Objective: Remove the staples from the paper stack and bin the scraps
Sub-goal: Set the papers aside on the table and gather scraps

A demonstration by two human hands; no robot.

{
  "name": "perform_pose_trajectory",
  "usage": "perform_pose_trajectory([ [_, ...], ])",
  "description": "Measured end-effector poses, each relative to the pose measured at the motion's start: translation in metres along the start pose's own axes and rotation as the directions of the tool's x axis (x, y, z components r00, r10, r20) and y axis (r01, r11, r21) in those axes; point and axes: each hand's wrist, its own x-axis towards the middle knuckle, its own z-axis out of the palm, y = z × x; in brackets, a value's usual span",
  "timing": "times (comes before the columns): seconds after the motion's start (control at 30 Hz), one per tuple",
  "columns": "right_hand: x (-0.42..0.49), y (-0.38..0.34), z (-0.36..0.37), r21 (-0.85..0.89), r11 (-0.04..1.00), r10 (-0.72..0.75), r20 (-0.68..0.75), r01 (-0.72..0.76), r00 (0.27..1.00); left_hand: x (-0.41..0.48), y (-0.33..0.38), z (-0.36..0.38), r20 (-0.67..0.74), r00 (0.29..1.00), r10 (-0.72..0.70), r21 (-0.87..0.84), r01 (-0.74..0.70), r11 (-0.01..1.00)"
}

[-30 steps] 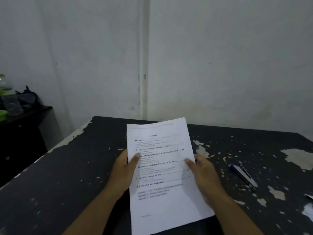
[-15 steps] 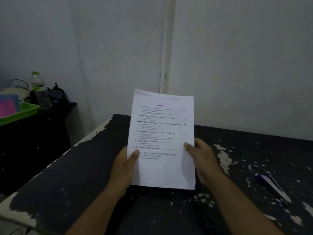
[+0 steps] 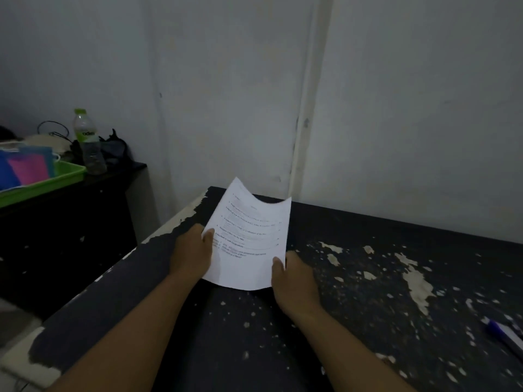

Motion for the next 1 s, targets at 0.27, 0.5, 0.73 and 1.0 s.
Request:
perform_pose_trajectory([
  [0.27,0.017,0.0,0.021,-0.311,0.948,-0.102,-0.108,0.064,0.989,0.012,-0.011,0.012,-0.065,0.998,0.022,0.43,0.008,0.903],
  [0.5,0.016,0.003,0.024,-0.409,0.91,-0.122,-0.091,0.075,0.988,0.022,-0.015,0.013,-0.068,0.996,0.06,0.461,-0.022,0.887],
  [0.73,0.01,0.001,0.022,-0.461,0.886,-0.108,-0.108,0.047,0.988,0.016,-0.013,0.009,-0.101,0.98,0.171,0.632,-0.069,0.772],
  [1.0,0.004,0.011,-0.012,0.115,0.993,0.001,-0.103,0.011,0.995,-0.017,0.026,0.012,-0.066,0.909,0.41,0.509,-0.323,0.798],
])
